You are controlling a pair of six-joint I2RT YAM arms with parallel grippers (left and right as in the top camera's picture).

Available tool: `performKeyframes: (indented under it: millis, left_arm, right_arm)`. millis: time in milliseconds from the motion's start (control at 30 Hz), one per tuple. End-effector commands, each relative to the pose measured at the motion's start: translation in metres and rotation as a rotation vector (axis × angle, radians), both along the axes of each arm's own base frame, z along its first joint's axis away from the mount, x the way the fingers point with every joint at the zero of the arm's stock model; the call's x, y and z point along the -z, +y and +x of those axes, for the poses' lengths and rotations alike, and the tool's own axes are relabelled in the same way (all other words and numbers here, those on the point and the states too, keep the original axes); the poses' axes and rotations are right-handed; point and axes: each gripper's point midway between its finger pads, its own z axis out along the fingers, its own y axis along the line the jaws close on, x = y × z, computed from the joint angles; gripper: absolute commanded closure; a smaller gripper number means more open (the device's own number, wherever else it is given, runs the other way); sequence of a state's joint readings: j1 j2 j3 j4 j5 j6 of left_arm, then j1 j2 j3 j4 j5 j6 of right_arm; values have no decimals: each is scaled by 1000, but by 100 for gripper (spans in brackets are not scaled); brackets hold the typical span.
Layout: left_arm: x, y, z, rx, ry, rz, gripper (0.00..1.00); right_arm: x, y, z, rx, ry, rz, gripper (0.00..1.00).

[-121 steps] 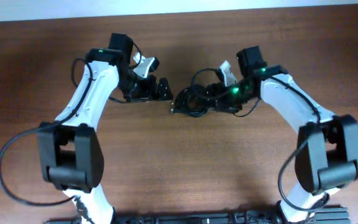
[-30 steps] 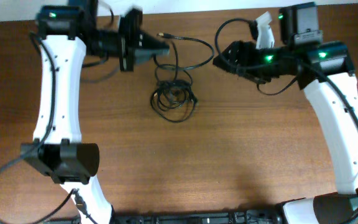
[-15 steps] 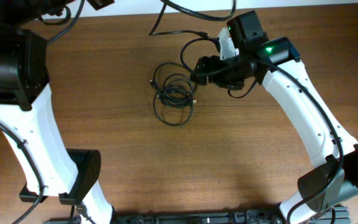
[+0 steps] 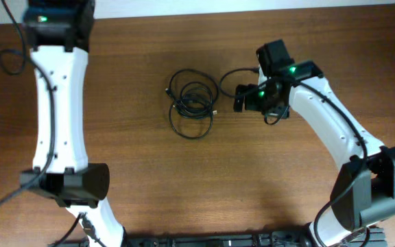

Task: Untangle cables
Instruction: 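Drag one black cable to the far left with the left gripper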

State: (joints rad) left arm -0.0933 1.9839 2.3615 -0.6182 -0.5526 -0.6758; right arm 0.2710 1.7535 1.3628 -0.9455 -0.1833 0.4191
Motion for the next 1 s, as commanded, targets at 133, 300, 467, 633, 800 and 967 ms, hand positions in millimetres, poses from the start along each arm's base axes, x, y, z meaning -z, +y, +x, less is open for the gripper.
performKeyframes:
  millis: [133,300,467,633,800,967]
  left_arm:
    - [85,149,10,-274,313,557,100]
    - [233,206,33,-163,717,665,81]
    - [261,204,32,-135,805,676,70]
    - [323,207,-8,-35,1014,500,46]
    - [314,204,-38,-135,1032,354,33]
    - [384,179,-28,19,895,-95,46]
  right_arm:
    - [17,4,-2,-1,-3,22,0]
    - [16,5,2,-1,-17,26,0]
    - [16,5,2,-1,-16,26,0]
    - [16,5,1,-1,-14,25,0]
    - [16,5,0,-1,-11,24,0]
    - [21,3,-6,-1,11,17,0]
